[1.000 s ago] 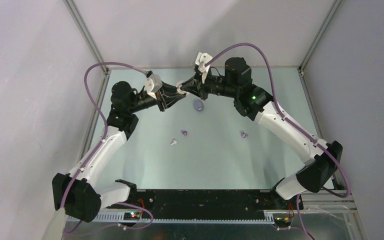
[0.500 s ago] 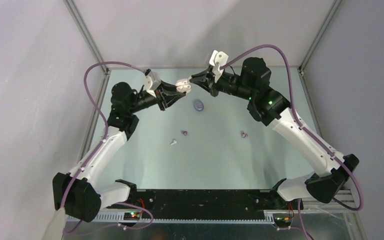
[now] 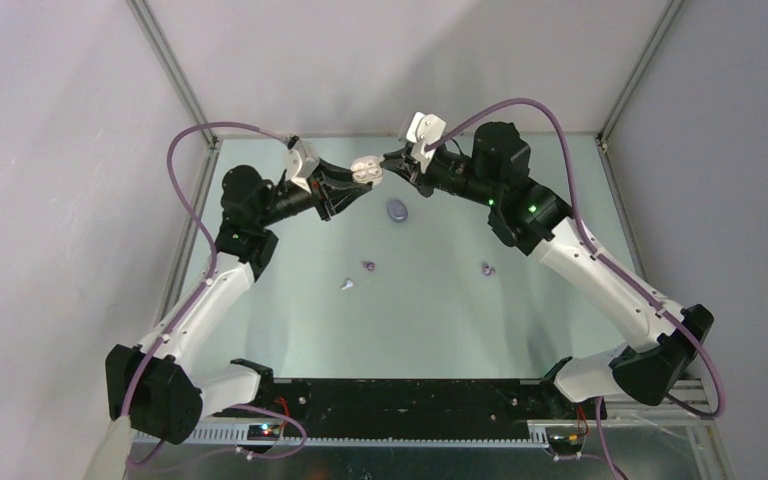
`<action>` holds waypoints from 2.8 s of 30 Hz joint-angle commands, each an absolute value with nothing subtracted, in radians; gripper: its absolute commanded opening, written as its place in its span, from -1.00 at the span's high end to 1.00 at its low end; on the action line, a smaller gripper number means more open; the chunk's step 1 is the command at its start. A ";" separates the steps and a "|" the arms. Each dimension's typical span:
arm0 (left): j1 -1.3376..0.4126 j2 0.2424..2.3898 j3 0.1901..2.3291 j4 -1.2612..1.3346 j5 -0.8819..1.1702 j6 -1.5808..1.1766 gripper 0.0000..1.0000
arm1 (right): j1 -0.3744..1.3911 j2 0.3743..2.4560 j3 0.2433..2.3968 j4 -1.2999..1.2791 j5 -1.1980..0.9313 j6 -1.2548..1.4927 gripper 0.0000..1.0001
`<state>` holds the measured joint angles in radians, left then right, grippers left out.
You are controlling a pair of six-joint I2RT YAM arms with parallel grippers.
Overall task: Insert the wireless bluetooth earbuds into the charging case
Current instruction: Insert the right earbud into the right side groove of the charging case.
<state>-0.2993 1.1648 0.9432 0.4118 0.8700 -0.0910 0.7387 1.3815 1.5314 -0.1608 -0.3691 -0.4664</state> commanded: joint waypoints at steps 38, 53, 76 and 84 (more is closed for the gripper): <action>-0.351 1.163 0.923 0.540 0.668 -0.115 1.00 | 0.844 1.495 1.586 -0.230 -0.045 -0.444 0.99; -0.358 1.148 0.908 0.583 0.560 -0.165 1.00 | 0.848 1.510 1.602 -0.213 0.118 -0.298 0.91; -0.378 1.149 0.892 0.628 0.493 -0.192 1.00 | 0.826 1.544 1.659 -0.268 0.070 -0.138 0.82; -0.404 1.156 0.878 0.645 0.492 -0.147 1.00 | 0.805 1.552 1.674 -0.277 0.037 -0.098 0.87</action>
